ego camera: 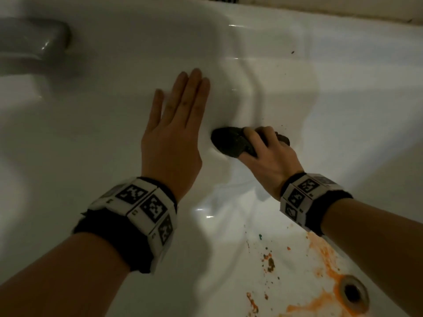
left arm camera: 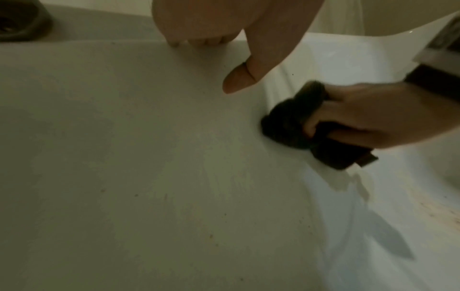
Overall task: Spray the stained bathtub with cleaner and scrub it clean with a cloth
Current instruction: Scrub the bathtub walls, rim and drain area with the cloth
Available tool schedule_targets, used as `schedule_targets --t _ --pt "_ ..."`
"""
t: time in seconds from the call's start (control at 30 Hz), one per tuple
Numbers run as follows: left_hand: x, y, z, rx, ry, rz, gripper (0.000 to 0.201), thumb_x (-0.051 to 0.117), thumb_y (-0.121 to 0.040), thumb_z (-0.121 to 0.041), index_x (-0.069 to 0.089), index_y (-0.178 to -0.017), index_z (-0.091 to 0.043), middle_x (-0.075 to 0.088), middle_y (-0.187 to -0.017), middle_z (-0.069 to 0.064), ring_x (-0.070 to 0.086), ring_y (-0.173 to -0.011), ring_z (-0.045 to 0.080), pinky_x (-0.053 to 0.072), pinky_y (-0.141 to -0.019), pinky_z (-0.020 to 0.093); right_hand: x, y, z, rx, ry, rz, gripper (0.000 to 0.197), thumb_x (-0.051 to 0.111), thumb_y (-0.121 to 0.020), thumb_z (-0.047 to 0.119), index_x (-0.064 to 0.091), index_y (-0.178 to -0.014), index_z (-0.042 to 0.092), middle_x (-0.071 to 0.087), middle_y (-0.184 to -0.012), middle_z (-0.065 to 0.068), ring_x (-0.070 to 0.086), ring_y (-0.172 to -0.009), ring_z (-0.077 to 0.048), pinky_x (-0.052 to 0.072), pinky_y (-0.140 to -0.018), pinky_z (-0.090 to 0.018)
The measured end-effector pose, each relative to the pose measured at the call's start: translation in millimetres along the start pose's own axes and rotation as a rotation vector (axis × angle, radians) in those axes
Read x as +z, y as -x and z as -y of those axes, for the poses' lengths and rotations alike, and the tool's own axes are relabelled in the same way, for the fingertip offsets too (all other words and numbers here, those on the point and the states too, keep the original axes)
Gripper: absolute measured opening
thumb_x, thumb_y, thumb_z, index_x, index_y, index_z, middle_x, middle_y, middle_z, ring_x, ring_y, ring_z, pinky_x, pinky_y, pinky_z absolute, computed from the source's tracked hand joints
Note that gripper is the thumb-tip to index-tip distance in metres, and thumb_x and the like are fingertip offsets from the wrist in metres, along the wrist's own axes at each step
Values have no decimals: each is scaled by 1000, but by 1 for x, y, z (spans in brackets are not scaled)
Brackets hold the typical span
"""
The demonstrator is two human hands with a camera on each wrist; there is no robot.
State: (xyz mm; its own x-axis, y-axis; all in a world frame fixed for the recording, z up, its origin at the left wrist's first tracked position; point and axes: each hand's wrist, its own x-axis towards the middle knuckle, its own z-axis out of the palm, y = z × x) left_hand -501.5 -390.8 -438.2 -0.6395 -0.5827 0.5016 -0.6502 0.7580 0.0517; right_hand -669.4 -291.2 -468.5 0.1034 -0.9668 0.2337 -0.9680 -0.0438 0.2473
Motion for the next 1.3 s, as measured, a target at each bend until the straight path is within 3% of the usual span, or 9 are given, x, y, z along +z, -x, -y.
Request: schedule_targets --t 0.2,0.47,0.67,0.83,0.97,1.07,1.13,1.2,1.3 --pt "10 2 -5 -8 11 -101 84 53 -71 8 23 -148 -6 23 -155 10 20 -144 25 12 -117 42 58 19 20 -47 30 18 60 23 -70 1 65 -109 19 44 -112 -16 49 -90 -38 48 -49 -36" --pt "30 1 -9 -37 -28 -273 74 42 -72 11 32 -145 -5 34 -150 10 30 -140 27 16 -116 43 114 31 65 -64 10 474 69 80 -40 2 70 -103 29 60 -105 -12 59 -89 -42 51 -45 -35" --pt "34 6 -9 -19 -38 -293 61 40 -74 -1 45 -136 1 50 -138 15 44 -131 33 26 -112 45 126 40 84 15 -136 686 70 60 -84 10 31 -142 36 24 -146 -8 24 -133 -39 52 -82 -44" --pt "32 23 -19 -48 -48 -120 74 41 -76 3 22 -148 -4 23 -154 15 21 -144 29 14 -118 45 132 56 99 97 -261 840 64 48 -93 17 18 -146 37 10 -154 -6 17 -137 -37 42 -95 -48" --pt "36 36 -22 -44 -91 29 84 48 -77 0 9 -151 -11 9 -158 8 8 -147 23 10 -119 46 125 83 126 57 -235 823 72 87 -53 20 61 -118 39 55 -124 -12 56 -103 -43 56 -56 -45" --pt "39 40 -24 -64 -102 84 87 51 -76 -2 6 -151 -12 6 -159 6 6 -147 21 9 -119 47 132 106 132 93 -285 824 76 90 -15 24 73 -88 36 69 -92 -5 66 -71 -31 47 -31 -33" --pt "41 44 -27 -81 -104 112 89 52 -76 -4 6 -151 -13 5 -159 6 6 -147 21 10 -118 48 139 118 131 86 -356 827 78 90 -7 27 74 -82 37 69 -86 -3 67 -66 -29 44 -28 -30" --pt "47 51 -30 -81 -86 154 90 54 -76 -6 6 -152 -12 3 -159 5 5 -147 20 10 -118 48 118 117 131 53 -314 885 77 92 -19 27 72 -93 37 68 -96 -6 66 -77 -32 50 -36 -35" --pt "61 80 -30 -68 -97 302 94 62 -73 -7 11 -151 -10 5 -159 4 9 -146 20 11 -118 48 102 122 130 -169 -401 1101 68 66 -81 10 38 -140 28 27 -148 -10 29 -131 -40 45 -93 -53"
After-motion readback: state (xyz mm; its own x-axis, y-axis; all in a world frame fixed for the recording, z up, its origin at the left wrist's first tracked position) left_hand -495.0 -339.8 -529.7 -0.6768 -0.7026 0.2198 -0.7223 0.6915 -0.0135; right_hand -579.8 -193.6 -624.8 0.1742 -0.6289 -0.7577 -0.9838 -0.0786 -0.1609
